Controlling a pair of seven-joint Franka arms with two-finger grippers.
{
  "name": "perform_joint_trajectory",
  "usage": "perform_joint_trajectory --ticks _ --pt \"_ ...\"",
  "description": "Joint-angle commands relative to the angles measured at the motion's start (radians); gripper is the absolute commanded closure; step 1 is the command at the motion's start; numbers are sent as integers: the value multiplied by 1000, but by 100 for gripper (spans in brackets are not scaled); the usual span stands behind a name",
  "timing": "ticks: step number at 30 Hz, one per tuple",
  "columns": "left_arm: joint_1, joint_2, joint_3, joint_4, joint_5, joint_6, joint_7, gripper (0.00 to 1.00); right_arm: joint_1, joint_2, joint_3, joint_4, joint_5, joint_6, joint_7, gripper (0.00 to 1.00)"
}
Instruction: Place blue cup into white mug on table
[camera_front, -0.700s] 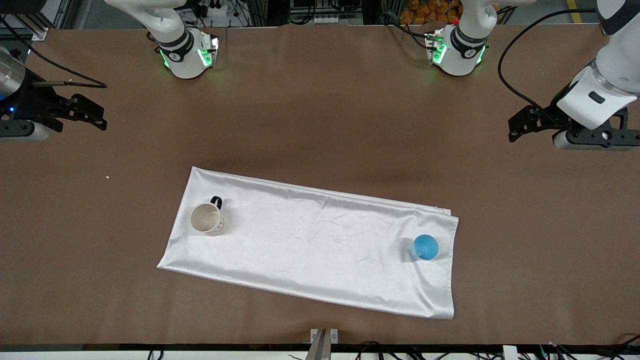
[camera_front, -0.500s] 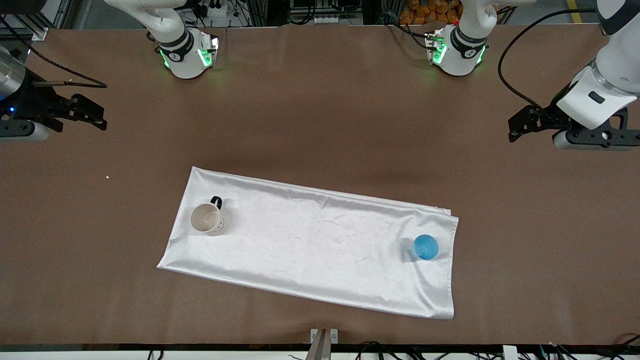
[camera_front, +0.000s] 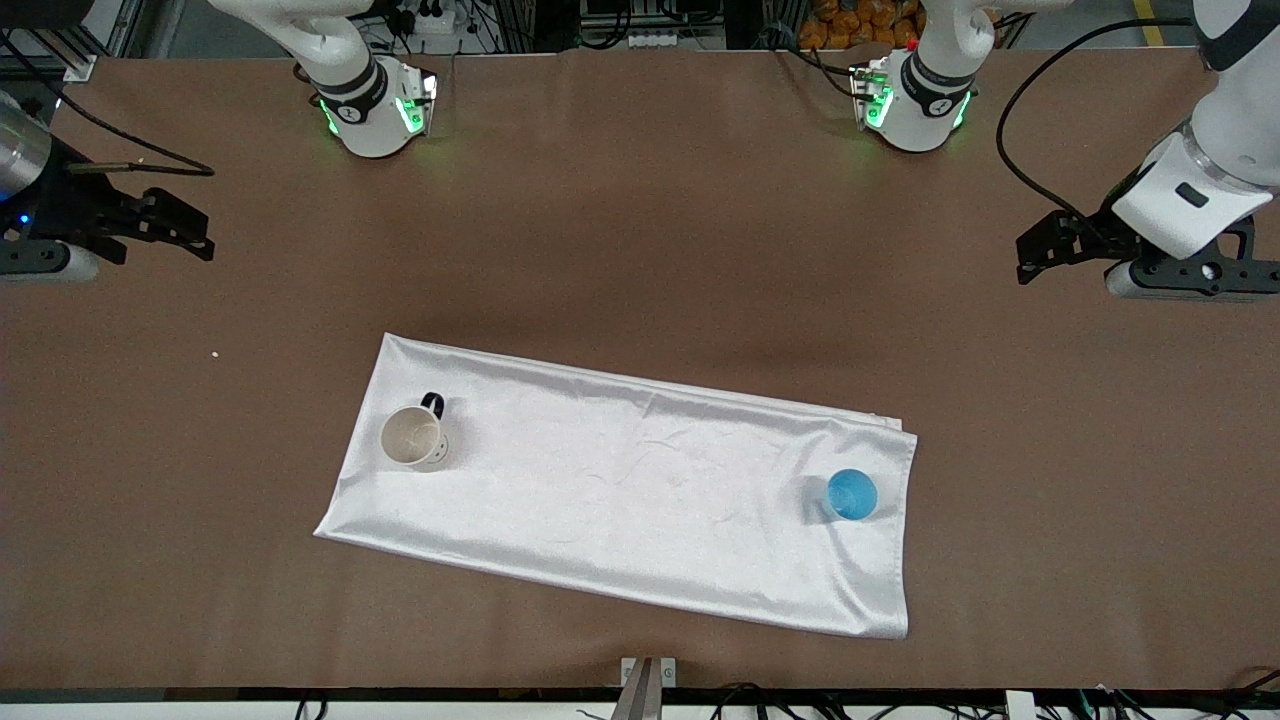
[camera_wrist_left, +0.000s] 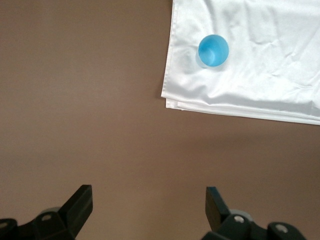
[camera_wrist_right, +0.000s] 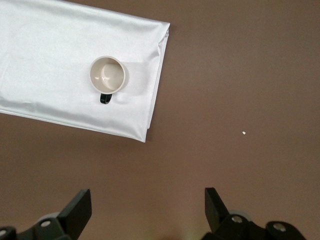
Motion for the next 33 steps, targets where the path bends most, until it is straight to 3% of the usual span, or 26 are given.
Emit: perform_joint_trajectory --ticks 1,21,33 --pt "1 7 -2 12 8 1 17 0 -6 -19 7 -36 -14 8 -6 0" --pt "-17 73 -16 24 8 27 17 0 -5 -16 18 -111 -11 88 -5 0" --pt "-47 201 -34 27 4 197 85 0 20 18 35 -199 -3 183 44 0"
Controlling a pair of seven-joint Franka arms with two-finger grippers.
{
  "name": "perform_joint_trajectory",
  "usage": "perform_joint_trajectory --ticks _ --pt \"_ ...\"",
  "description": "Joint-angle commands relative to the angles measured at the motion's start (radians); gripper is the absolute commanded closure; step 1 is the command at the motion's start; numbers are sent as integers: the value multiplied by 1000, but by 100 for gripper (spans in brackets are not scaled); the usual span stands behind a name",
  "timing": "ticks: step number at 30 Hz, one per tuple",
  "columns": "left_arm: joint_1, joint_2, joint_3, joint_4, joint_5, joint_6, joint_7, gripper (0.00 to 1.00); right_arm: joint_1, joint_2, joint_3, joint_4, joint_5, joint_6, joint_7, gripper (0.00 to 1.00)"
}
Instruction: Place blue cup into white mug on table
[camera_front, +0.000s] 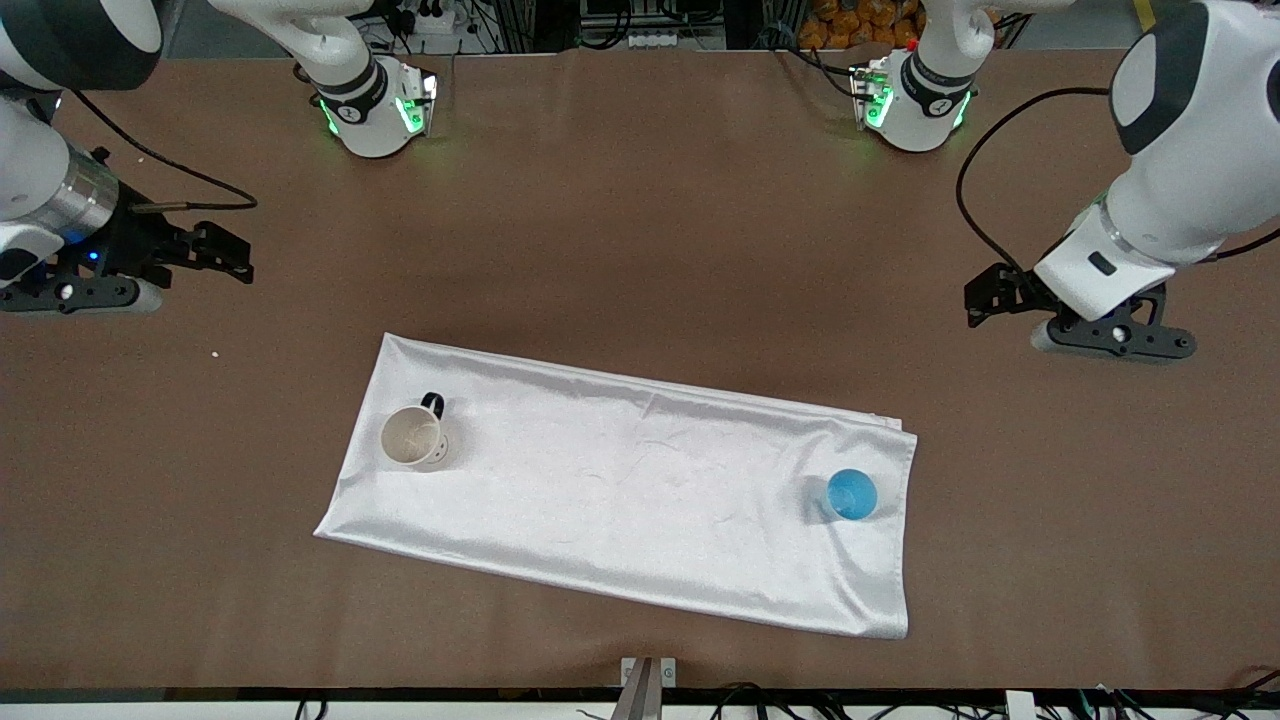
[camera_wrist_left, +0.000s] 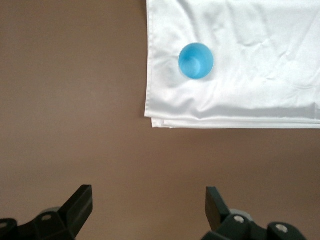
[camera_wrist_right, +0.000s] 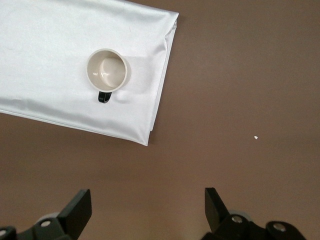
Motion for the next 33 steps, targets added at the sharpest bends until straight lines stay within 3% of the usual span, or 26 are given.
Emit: perform_joint_trajectory --ticks 1,14,25,33 --pt "-14 76 -13 28 5 57 33 0 11 14 31 -62 -4 64 60 0" --pt "-81 299 -19 166 5 192 64 0 67 167 186 -97 -13 169 385 0" --pt "-104 435 -22 185 4 363 77 0 62 241 198 -213 -11 423 396 0" --pt "-107 529 -20 185 5 476 157 0 31 317 217 -227 -2 512 400 0"
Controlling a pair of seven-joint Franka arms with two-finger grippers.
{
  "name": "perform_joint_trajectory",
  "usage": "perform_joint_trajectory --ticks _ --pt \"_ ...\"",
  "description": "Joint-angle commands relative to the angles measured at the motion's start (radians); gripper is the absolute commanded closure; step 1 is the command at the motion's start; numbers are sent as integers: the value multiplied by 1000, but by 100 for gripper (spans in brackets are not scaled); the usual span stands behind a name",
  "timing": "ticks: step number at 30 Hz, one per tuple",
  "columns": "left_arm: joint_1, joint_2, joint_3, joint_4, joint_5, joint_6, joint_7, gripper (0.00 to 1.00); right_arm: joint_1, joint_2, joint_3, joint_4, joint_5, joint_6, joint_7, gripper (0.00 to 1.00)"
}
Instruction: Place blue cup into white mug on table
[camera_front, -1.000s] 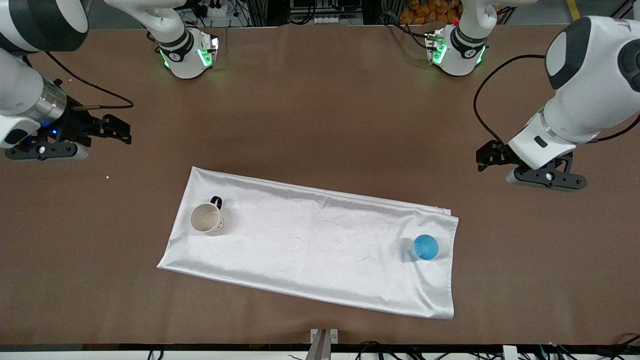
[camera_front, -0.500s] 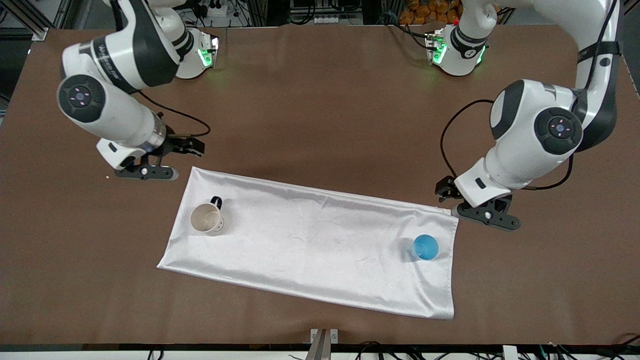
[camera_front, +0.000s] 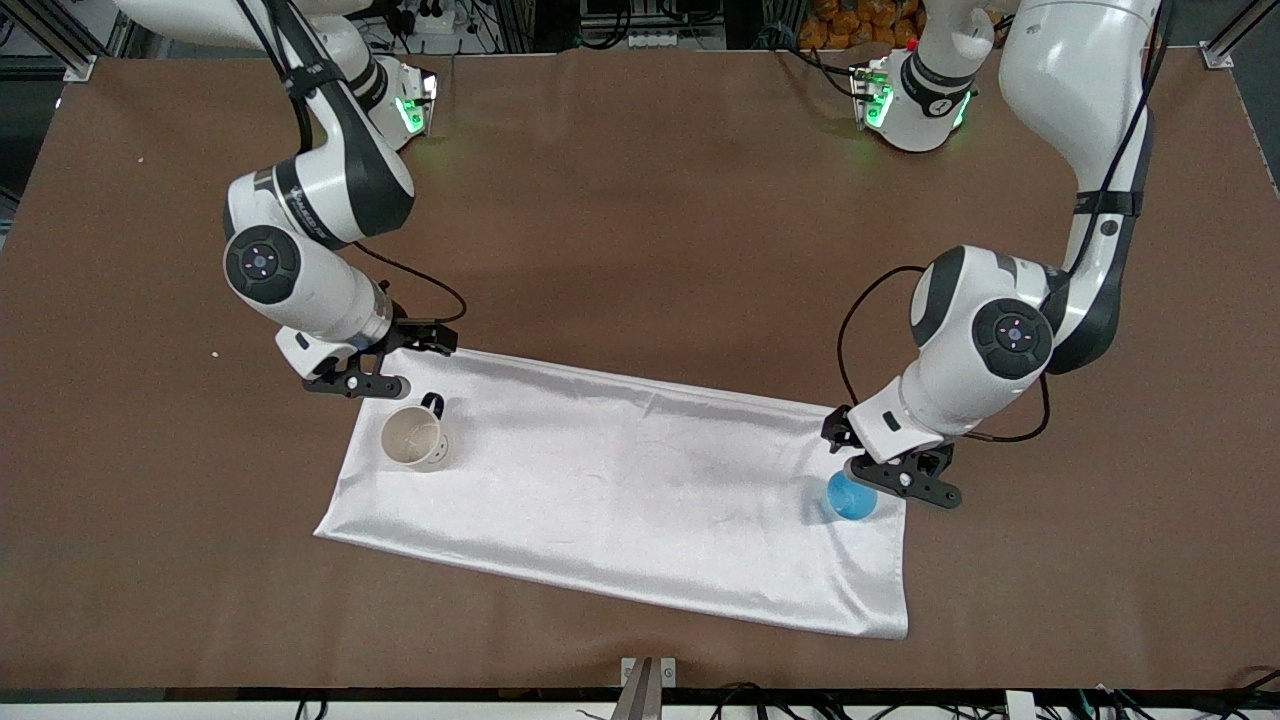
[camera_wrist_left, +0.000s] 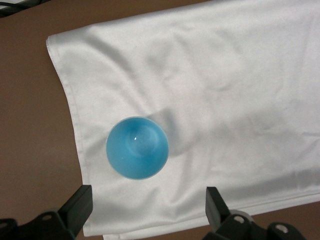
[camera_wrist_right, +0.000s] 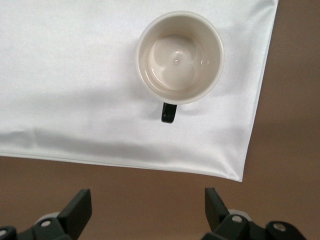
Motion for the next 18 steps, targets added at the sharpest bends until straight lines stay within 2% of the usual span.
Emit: perform_joint_trajectory --ticks 1,12,18 --pt "-2 79 2 36 4 68 74 0 -34 45 29 -4 -3 53 18 0" --pt "-20 141 2 53 5 147 133 0 -24 101 28 -63 -24 213 8 0" --pt "-36 156 4 71 5 148 131 0 -26 135 28 -64 -108 247 8 0"
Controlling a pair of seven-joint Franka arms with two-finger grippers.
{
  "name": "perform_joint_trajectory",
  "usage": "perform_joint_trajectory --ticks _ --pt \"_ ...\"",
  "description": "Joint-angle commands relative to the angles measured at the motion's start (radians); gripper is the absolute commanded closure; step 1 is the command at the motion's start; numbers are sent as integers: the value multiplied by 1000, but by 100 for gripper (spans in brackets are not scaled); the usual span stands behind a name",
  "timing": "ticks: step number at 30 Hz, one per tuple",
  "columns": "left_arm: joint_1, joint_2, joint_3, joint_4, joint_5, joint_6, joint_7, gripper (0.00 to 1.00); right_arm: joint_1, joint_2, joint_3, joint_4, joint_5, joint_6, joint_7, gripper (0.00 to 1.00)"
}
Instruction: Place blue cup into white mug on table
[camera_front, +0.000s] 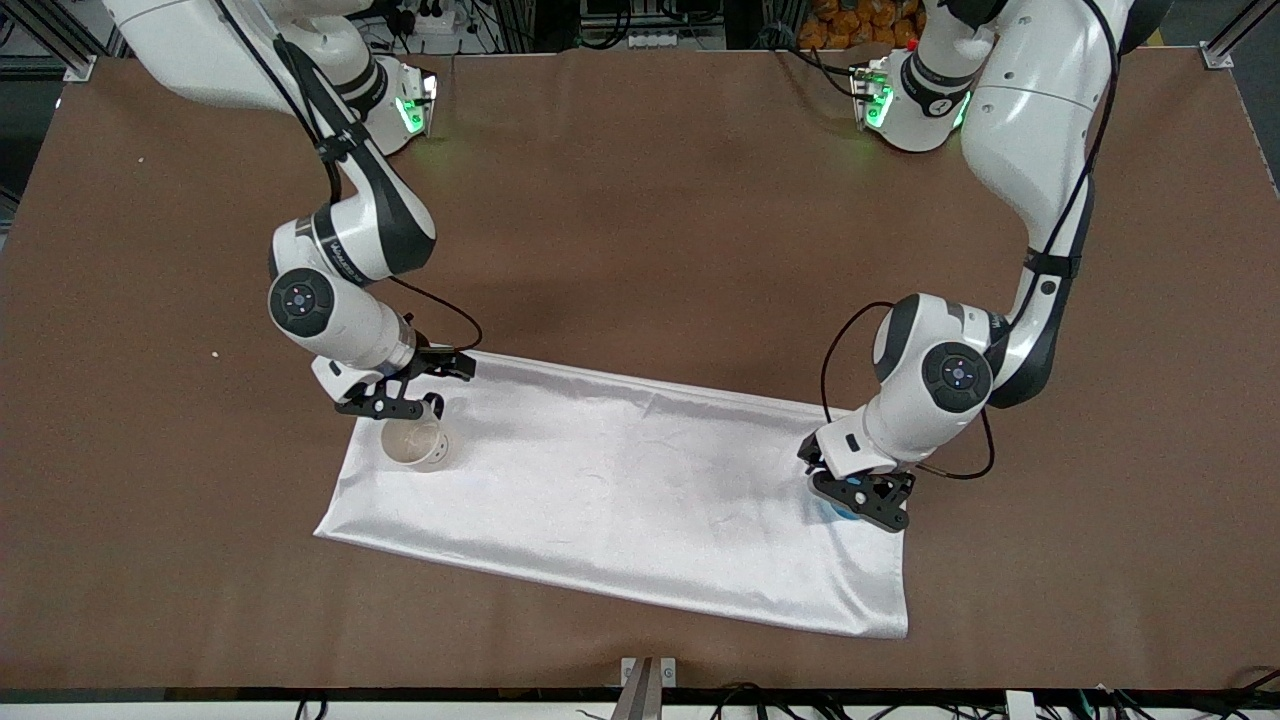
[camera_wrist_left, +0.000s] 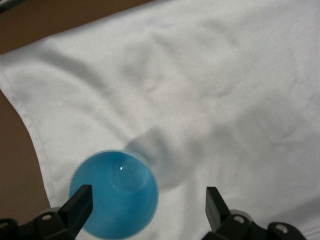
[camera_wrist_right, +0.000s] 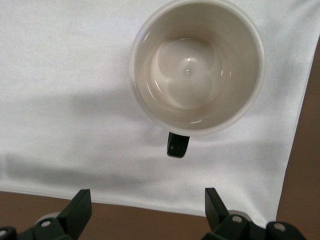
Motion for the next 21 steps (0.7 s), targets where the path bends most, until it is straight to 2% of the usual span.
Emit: perform_joint_trajectory --ticks 1,5,12,21 --pt "-18 25 4 37 5 3 18 0 -15 23 15 -8 -65 38 8 0" --pt "-19 39 4 33 7 23 20 0 -18 42 12 -8 -79 57 7 0" --pt "-10 69 3 28 2 32 109 0 -33 52 3 -5 -156 73 7 0" --pt "-8 80 4 27 5 32 112 0 -36 69 -31 0 -183 110 -8 0"
